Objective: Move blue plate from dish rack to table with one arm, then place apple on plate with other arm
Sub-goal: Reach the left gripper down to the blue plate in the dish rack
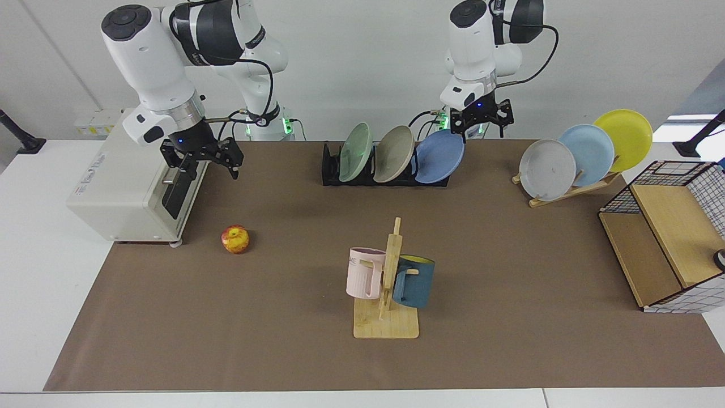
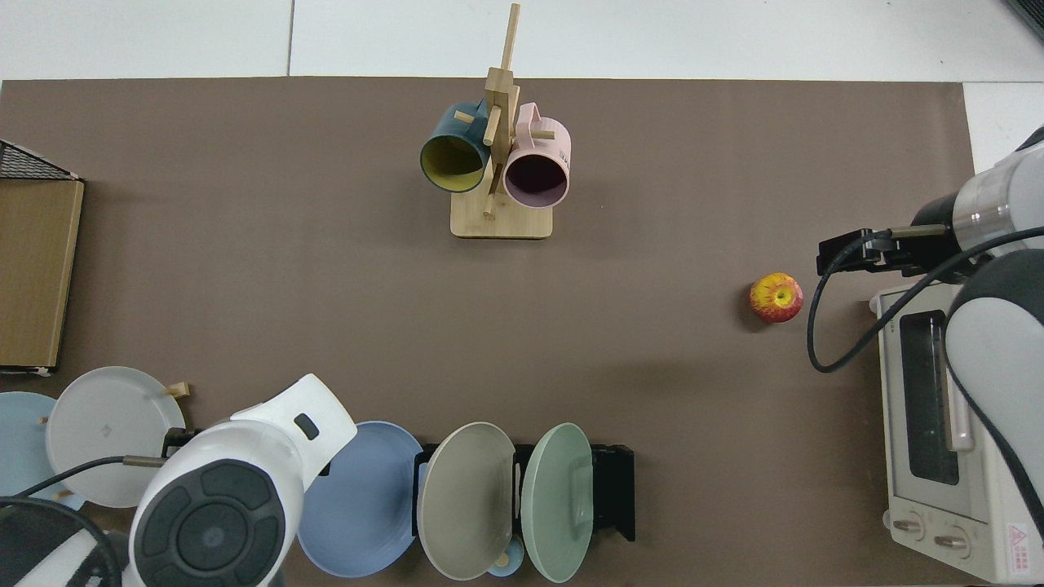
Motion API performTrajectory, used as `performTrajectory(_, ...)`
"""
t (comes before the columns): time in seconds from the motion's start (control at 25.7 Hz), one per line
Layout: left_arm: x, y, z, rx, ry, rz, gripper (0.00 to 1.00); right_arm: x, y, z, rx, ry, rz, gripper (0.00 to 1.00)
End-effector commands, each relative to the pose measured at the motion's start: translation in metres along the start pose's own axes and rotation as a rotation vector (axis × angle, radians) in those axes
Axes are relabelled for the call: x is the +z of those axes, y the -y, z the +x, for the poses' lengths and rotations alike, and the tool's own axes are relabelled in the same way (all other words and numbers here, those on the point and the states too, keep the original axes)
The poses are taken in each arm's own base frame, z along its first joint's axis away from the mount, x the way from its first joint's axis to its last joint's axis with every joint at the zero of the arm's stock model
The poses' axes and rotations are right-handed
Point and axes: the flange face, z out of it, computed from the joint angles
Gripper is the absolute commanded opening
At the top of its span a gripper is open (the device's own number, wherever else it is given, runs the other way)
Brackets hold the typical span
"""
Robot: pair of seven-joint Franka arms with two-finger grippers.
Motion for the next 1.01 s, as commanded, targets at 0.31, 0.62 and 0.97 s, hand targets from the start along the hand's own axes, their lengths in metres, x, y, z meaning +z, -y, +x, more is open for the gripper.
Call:
performTrajectory(0.31, 0.033, -0.043, -0.029, -0.054, -0.03, 0.049, 1.0, -0.011, 0.022, -0.015, -0.008, -0.011, 0.02, 1.0)
performTrajectory(0.62, 0.047, -0.044, -0.037, -0.044, -0.01, 0.061, 1.0, -0.009, 0.011, -0.015, 0.011, -0.006, -0.008, 1.0)
performTrajectory(0.97, 0.074, -0.064, -0.051, 0.028, 0.018, 0.086, 1.0, 0.029, -0.01, 0.009, 0.026, 0.002, -0.055, 1.0)
